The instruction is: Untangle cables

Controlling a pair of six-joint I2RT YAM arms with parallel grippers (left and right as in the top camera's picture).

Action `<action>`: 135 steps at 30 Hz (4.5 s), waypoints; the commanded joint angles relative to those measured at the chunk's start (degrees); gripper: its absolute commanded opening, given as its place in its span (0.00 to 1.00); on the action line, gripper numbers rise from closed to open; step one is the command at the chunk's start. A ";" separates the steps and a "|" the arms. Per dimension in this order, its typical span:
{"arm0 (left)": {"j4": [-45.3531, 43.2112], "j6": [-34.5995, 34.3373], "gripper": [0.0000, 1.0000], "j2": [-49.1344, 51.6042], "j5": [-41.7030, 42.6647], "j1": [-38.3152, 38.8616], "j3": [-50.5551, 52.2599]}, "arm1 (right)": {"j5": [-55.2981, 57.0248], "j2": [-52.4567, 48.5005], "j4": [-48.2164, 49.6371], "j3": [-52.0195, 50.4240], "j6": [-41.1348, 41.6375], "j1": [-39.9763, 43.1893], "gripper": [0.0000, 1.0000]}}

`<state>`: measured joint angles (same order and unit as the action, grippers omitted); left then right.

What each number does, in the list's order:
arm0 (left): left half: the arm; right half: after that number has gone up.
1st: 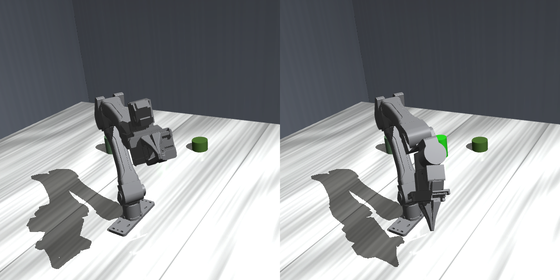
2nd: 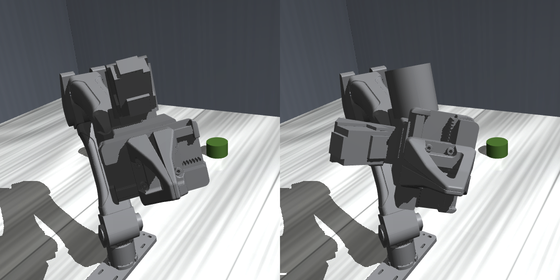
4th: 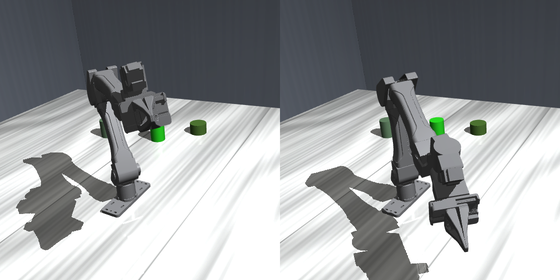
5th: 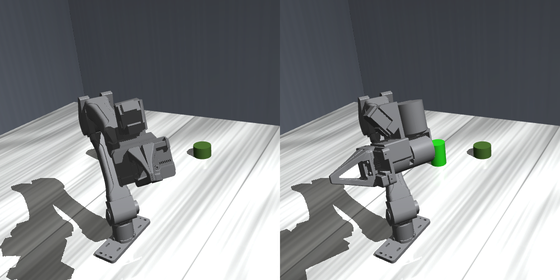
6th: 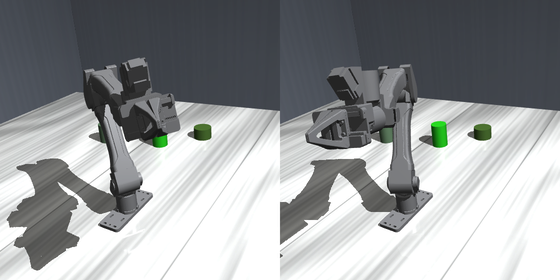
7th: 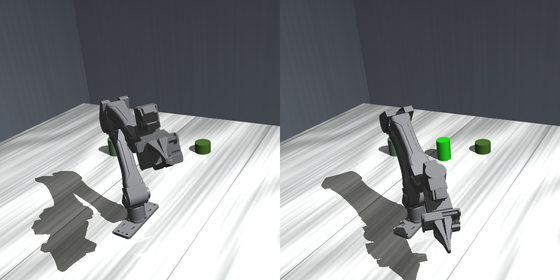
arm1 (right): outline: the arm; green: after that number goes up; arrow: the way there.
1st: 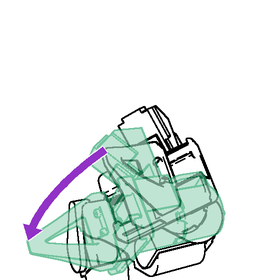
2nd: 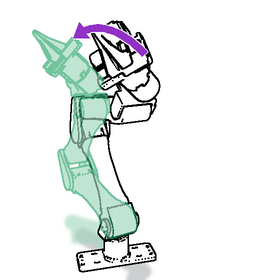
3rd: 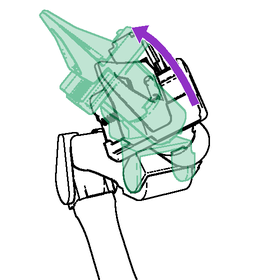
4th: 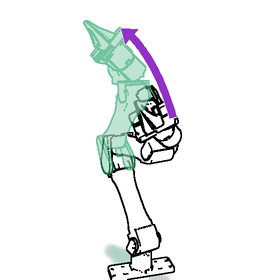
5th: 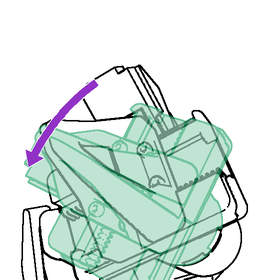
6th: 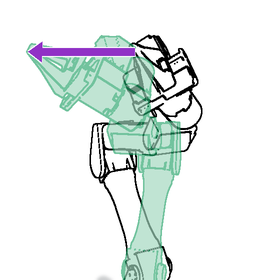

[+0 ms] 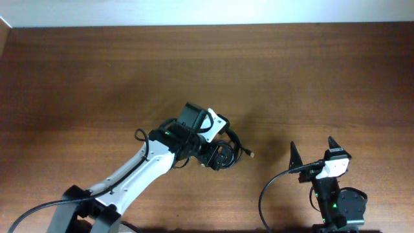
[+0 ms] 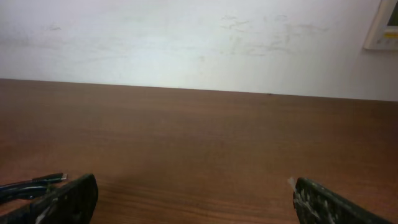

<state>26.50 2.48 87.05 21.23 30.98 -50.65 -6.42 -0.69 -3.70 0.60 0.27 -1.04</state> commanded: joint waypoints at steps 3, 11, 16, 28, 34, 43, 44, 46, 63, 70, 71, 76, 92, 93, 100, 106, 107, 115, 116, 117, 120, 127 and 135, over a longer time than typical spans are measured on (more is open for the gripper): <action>-1.33 -0.50 0.99 0.24 0.85 0.11 -1.03 | 0.68 0.33 -0.42 -0.28 0.66 0.42 0.99; 3.10 -27.19 0.99 0.24 -18.64 5.42 -1.03 | 0.68 0.33 -0.42 -0.28 0.66 0.42 0.99; 0.90 -27.30 0.99 0.28 -20.63 7.26 -1.03 | 0.68 0.33 -0.42 -0.28 0.66 0.42 0.99; -2.86 -37.88 0.99 3.15 -27.39 7.28 -1.03 | 0.68 0.33 -0.42 -0.28 0.66 0.42 0.99; -4.63 -37.83 0.54 5.99 -25.59 7.28 -1.03 | 0.68 0.33 -0.42 -0.28 0.66 0.42 0.99; -5.03 -37.88 0.42 12.11 -25.33 7.28 -1.03 | 0.68 0.33 -0.42 -0.28 0.68 0.42 0.99; -5.05 -37.88 0.29 12.11 -25.29 7.28 -1.03 | 0.68 0.33 -0.42 -0.28 0.66 0.42 0.99; -5.29 -37.88 0.01 12.11 -25.31 7.28 -1.03 | 0.68 0.33 -0.42 -0.28 0.66 0.42 0.99; -3.34 1.25 0.00 -35.76 -1.64 7.28 -1.05 | 0.66 0.33 -0.39 -0.28 0.68 0.42 0.99; -1.99 6.91 0.00 -39.15 7.98 7.28 -1.05 | -16.06 0.26 3.10 -0.26 33.22 0.31 0.99; -1.77 9.57 0.00 -39.15 10.91 7.28 -1.05 | -19.41 0.28 5.49 -0.17 33.20 0.31 0.99; -2.43 13.90 0.00 -39.19 19.98 7.26 -1.05 | -27.71 0.26 1.70 10.29 33.03 0.37 0.99; 2.97 17.14 0.00 -34.12 44.61 -19.15 -1.68 | -52.13 -19.78 -11.02 36.46 21.44 0.35 0.99; 2.95 17.14 0.00 -33.35 44.76 -19.15 -1.68 | -52.26 -19.78 -10.84 36.46 21.51 0.35 0.99; -1.36 17.99 0.00 -29.35 50.38 -10.62 -1.68 | -52.94 -19.80 -10.82 36.44 21.38 0.35 0.99; -2.25 17.75 0.00 -29.33 45.57 -8.63 -1.68 | -52.52 -19.80 -10.84 36.44 21.40 0.35 0.99; -2.25 16.61 0.00 -29.33 42.38 -8.63 -1.68 | -52.52 -19.80 -10.84 36.44 21.40 0.35 0.99; -2.43 13.62 0.00 -29.35 40.48 -3.69 -1.68 | -50.95 -19.80 -11.08 36.44 21.40 0.37 0.99; -2.38 15.54 0.00 -29.35 40.48 -2.82 -1.68 | -50.69 -19.80 -11.08 36.44 21.38 0.37 0.99; -2.38 16.50 0.00 -29.35 40.63 -2.62 -1.68 | -49.96 -19.80 -11.32 36.44 21.40 0.37 0.99; -2.43 17.92 0.00 -29.35 44.06 -2.64 -1.68 | -42.05 -19.80 -17.00 36.44 21.40 0.37 0.99; -5.07 19.28 0.00 -29.35 46.53 -2.64 -1.68 | -33.38 -19.93 -24.26 36.44 18.10 0.37 0.99; -9.53 19.30 0.00 -29.35 54.71 -2.62 -1.68 | -24.79 -24.44 -28.92 36.41 18.14 0.35 0.99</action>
<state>17.87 20.64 58.26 68.53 28.16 -51.22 -35.44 -23.29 -32.40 36.62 19.03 -1.04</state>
